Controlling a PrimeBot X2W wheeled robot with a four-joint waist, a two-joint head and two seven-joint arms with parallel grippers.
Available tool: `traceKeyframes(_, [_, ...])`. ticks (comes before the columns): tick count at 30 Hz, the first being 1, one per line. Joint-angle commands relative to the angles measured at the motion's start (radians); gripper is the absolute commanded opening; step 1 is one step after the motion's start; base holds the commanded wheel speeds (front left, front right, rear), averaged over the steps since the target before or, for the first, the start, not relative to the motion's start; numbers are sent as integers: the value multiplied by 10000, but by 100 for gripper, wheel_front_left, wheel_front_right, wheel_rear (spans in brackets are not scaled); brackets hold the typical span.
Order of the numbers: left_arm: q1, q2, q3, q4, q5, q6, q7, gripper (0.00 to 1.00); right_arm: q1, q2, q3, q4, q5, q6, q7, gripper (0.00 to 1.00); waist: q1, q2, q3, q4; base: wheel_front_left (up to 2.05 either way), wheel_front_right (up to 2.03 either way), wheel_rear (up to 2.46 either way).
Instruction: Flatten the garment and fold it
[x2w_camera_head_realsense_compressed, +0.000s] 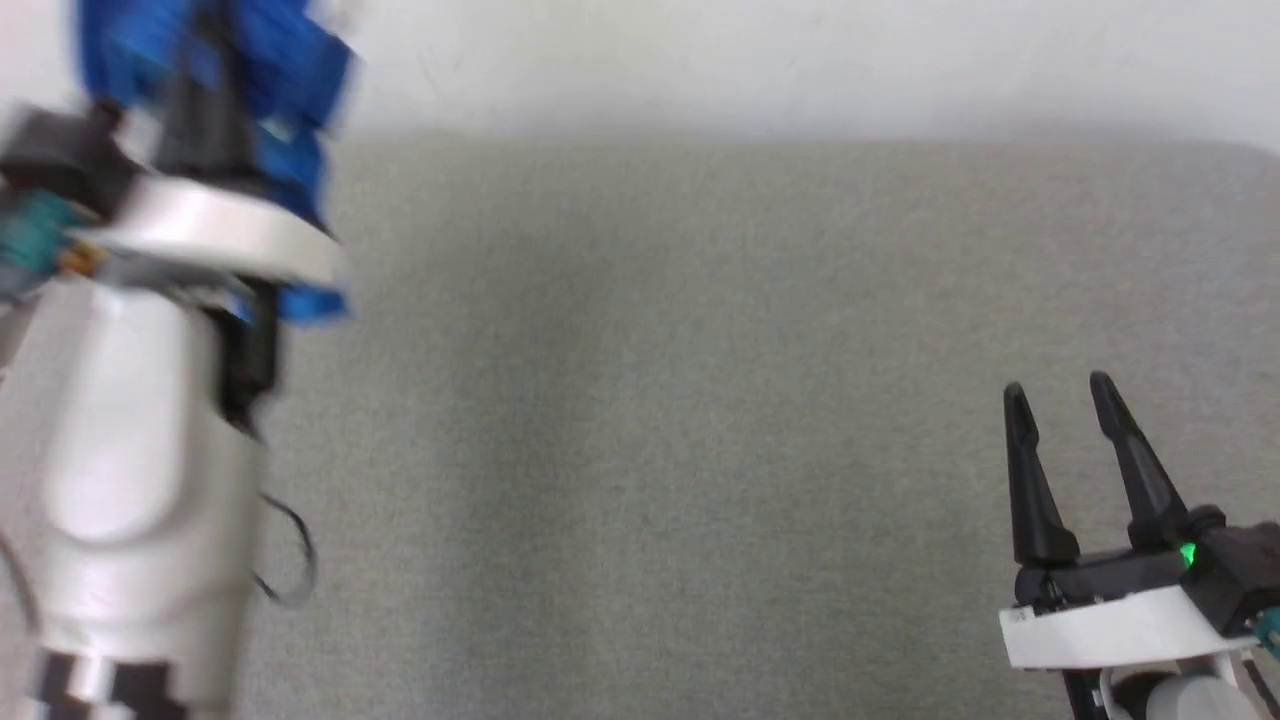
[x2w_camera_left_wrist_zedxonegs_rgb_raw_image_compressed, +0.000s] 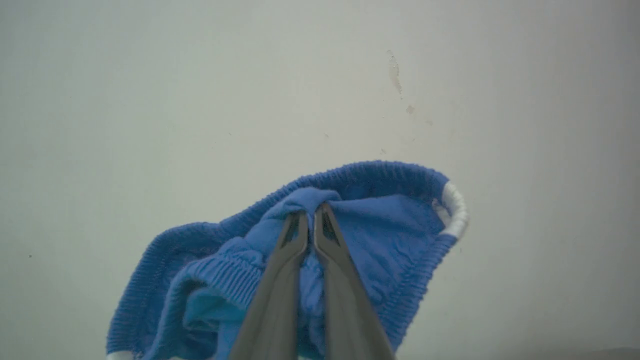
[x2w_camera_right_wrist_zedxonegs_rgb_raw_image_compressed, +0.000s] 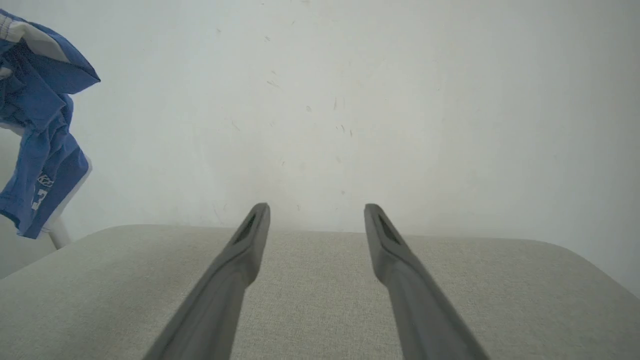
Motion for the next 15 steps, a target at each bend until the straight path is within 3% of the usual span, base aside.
traceKeyframes(1, [542,-362,-234,-190,87,-132,-46,0,193,-3,-59,40,78,-21,-45,100,3,0,-608,-403,0,0,0])
traceKeyframes(9, [2659,-1775,-1778,-928,-137,-467,348,0,547,-3,-134,42,54,-21,-45,100,3,0,-835,-983,0,0,0])
traceKeyframes(15, [3728,-2206,-2867,-777,-204,-637,593,0,475,-3,-141,-72,50,-21,-45,100,3,0,-455,-1197,0,0,0])
